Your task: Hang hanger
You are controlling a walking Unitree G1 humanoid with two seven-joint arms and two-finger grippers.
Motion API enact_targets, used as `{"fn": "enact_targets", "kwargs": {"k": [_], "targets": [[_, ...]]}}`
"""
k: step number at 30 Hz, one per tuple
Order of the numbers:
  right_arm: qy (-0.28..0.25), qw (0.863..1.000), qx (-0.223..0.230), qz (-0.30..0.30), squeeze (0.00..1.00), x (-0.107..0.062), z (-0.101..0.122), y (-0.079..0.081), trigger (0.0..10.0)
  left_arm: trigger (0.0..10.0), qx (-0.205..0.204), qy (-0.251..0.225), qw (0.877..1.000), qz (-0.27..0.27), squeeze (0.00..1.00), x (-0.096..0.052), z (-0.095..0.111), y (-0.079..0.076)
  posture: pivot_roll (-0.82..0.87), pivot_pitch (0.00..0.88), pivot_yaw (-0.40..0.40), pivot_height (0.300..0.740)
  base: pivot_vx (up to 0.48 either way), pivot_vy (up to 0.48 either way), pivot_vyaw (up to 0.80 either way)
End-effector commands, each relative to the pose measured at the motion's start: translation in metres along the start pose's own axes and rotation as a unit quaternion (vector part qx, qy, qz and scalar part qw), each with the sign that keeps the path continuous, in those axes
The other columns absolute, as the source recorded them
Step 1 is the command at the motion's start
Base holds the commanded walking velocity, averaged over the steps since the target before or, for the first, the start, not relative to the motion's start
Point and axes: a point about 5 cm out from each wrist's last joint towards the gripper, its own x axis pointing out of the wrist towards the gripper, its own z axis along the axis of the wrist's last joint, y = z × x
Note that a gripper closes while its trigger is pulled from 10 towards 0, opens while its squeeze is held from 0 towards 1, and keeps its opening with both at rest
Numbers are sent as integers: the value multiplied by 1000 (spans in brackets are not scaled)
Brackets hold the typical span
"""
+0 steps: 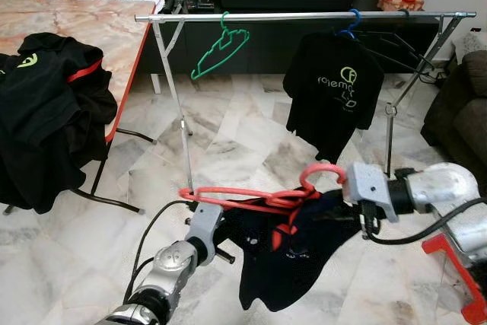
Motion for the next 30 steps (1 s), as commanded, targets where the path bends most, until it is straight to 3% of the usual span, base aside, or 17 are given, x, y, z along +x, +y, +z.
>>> {"fn": "enact_targets", "kwargs": {"k": [1, 4, 10, 14, 19, 30], "targets": [[23, 999, 14, -32, 0, -23, -9, -3, 0, 0, -8, 37, 999, 35, 0, -11, -18, 12, -131, 123, -60, 740, 0, 0, 0], [66, 996, 44, -38, 0, -36, -32, 4, 0, 0, -27, 54, 996, 67, 0, -16, -25, 20, -131, 125, -61, 740, 0, 0, 0], [89, 991, 80, -55, 0, -53, -51, 11, 0, 0, -30, 64, 995, 68, 0, -16, -29, 17, -140, 124, -59, 740, 0, 0, 0], [88, 990, 93, -54, 0, -54, -54, 14, 0, 0, -32, 63, 995, 64, 0, -16, -29, 15, -141, 126, -56, 740, 0, 0, 0], [143, 984, 98, -35, 0, -58, -68, 25, 0, 0, -33, 63, 995, 65, 0, -16, -30, 15, -140, 130, -55, 740, 0, 0, 0], [143, 984, 98, -35, 0, -58, -68, 25, 0, 0, -33, 63, 995, 65, 0, -16, -30, 15, -140, 130, -55, 740, 0, 0, 0]]}}
